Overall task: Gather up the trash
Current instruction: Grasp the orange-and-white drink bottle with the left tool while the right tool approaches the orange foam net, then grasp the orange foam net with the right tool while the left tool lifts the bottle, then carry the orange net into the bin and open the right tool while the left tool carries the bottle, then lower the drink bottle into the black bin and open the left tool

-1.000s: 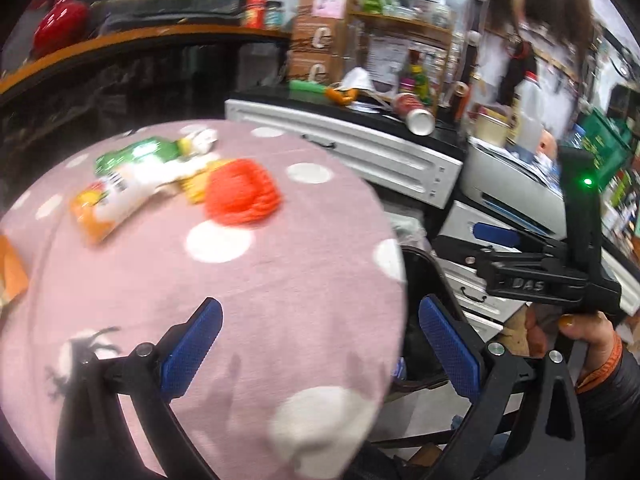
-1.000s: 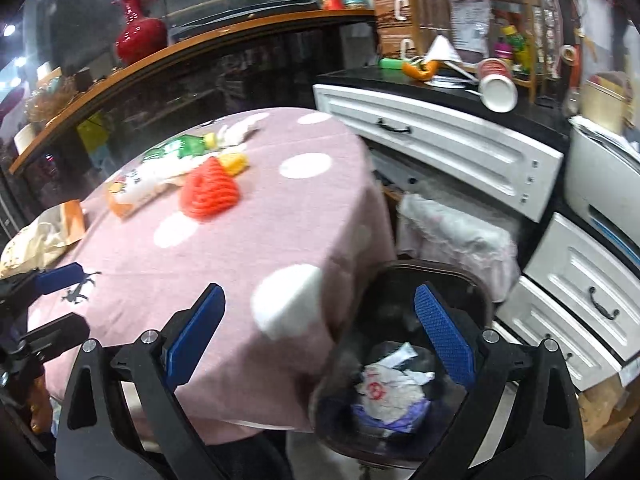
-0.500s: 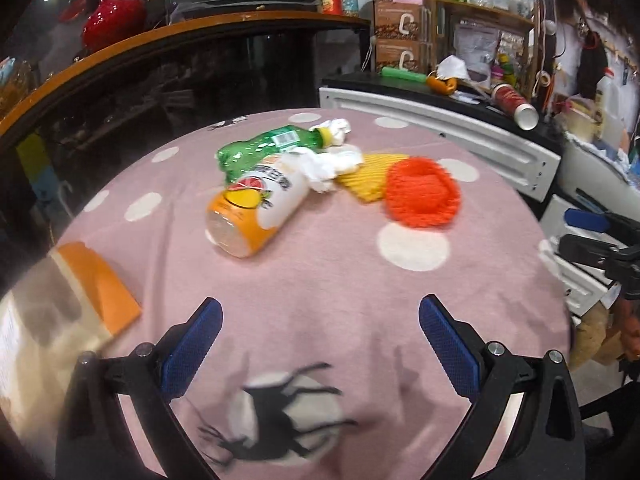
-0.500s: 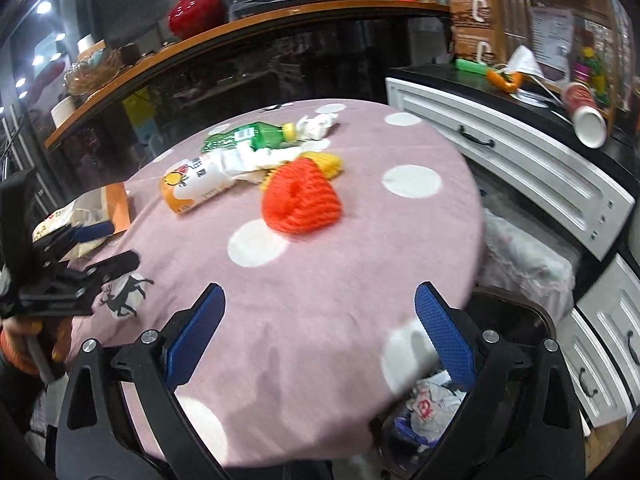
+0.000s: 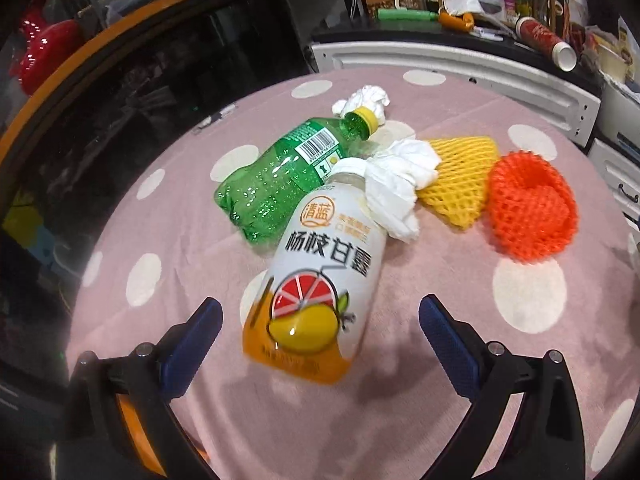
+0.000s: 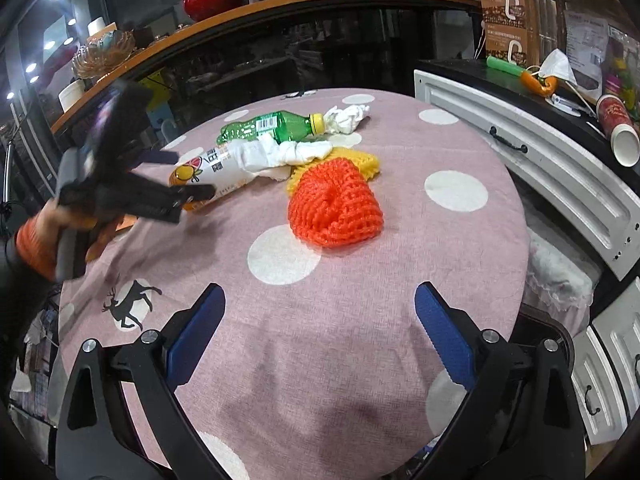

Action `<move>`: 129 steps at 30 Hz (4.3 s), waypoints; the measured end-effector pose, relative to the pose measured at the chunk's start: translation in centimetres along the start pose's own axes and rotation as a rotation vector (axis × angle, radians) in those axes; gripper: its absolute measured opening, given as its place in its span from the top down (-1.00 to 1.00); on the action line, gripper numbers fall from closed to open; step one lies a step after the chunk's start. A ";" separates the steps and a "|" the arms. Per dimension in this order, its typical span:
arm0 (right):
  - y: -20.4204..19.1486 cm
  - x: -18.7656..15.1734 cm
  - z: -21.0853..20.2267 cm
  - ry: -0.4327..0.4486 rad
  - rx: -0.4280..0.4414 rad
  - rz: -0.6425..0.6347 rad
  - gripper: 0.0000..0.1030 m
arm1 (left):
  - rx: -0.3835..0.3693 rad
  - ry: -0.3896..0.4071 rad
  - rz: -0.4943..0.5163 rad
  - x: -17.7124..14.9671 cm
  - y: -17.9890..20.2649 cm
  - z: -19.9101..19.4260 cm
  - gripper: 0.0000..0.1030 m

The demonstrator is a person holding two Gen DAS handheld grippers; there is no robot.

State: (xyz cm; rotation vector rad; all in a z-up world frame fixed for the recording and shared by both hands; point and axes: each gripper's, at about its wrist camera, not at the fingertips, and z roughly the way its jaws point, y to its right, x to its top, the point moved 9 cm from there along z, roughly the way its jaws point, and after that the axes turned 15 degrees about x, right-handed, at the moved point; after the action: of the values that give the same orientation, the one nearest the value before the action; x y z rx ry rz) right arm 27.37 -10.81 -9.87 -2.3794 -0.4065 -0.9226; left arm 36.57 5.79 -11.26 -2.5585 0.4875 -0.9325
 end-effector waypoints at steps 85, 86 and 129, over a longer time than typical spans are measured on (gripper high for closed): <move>2.0 -5.3 -8.7 0.055 -0.116 -0.036 0.35 | -0.267 0.260 -0.290 -7.0 13.9 -18.2 -0.17; 2.4 -5.7 -9.1 0.054 -0.123 -0.031 0.35 | -0.273 0.263 -0.282 -6.9 14.6 -18.5 -0.17; 23.5 -18.8 -14.2 0.047 -0.417 0.486 -0.52 | -0.427 0.183 0.055 -5.4 34.4 -17.3 -0.18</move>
State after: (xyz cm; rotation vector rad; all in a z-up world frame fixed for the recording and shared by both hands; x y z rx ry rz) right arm 17.10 -39.57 -23.14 -2.6341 0.4123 -0.8871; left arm 14.61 -25.69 -17.50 -2.8234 0.8900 -1.1523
